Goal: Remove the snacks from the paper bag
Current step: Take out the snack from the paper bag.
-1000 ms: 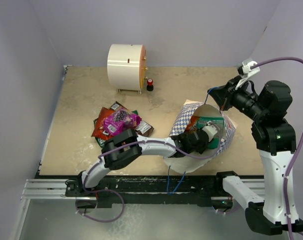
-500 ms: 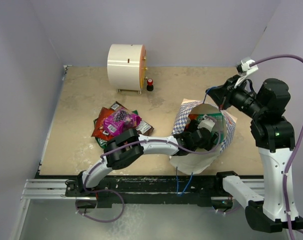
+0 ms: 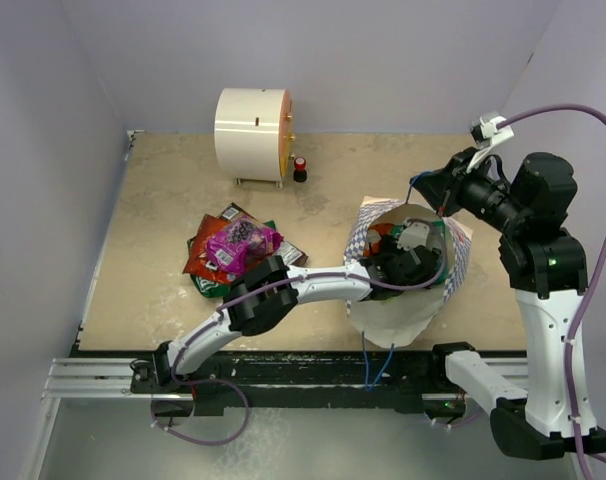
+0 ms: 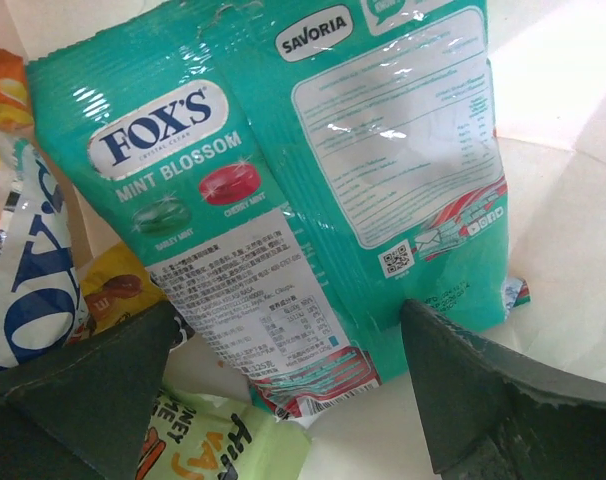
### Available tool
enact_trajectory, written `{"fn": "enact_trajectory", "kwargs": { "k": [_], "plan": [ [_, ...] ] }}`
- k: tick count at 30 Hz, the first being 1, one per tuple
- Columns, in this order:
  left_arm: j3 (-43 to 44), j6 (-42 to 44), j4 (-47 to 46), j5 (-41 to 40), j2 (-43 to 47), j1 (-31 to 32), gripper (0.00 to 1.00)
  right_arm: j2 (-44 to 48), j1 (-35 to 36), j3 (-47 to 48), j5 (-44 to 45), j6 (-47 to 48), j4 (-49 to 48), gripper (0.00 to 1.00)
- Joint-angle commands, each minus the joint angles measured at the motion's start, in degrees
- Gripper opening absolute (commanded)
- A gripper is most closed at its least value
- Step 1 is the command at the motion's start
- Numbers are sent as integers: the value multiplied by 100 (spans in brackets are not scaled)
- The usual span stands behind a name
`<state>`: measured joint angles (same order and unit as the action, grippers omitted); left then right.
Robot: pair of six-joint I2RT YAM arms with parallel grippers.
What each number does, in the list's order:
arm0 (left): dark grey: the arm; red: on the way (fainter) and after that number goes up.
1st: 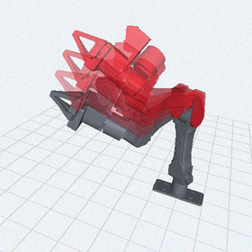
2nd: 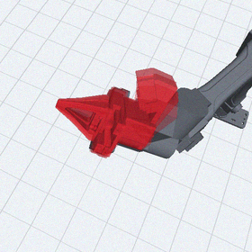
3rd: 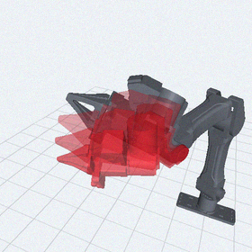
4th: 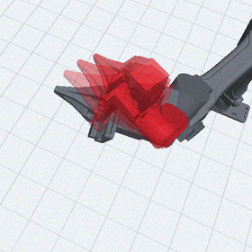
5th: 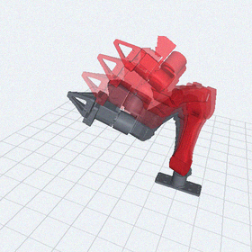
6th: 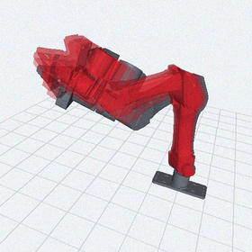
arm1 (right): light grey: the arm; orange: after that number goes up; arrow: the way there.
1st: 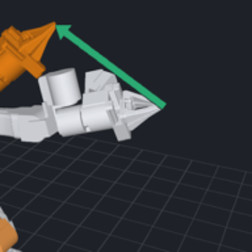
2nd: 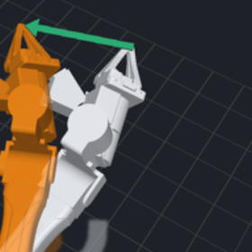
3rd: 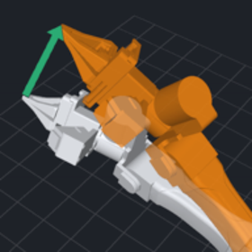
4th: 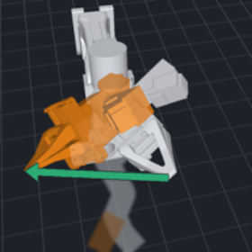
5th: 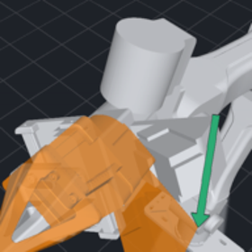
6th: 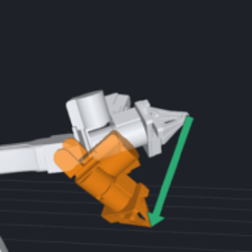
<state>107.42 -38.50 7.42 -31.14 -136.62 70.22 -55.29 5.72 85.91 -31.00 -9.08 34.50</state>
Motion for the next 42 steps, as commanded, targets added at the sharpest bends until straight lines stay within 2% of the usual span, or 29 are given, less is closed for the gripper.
{"fn": "enact_trajectory", "kwargs": {
  "k": [1, 3, 9, 12, 18, 23, 27, 34, 42],
  "plan": [
    [593, -244, 561, -53, -407, -175, 91, 36, 34, 264, -115, -143, -220, 0],
    [858, -280, 758, -96, -514, -177, 77, 31, 30, 260, -124, -162, -228, 0],
    [1063, -361, 1056, -120, -535, -175, 53, 1, 35, 269, -115, -156, -271, 0],
    [1059, -338, 1114, -188, -455, -175, 49, -8, 33, 253, -116, -177, -299, 0],
    [322, 45, 305, -153, 63, -218, 24, -35, 28, 285, -72, -184, -296, 0],
    [161, 494, 60, 88, 332, -219, 8, -18, 30, 239, -5, -167, -329, 0],
    [-187, 908, -203, 505, 649, -219, 0, 21, 34, 178, 54, -215, -450, 0],
    [-750, 1303, 33, 1236, 1555, -219, 0, 253, 27, -71, 293, -73, -709, 0],
    [-1006, 1702, 902, 2097, 2511, -219, 0, 677, 26, -507, 868, 176, -1156, 0]
  ]
}}
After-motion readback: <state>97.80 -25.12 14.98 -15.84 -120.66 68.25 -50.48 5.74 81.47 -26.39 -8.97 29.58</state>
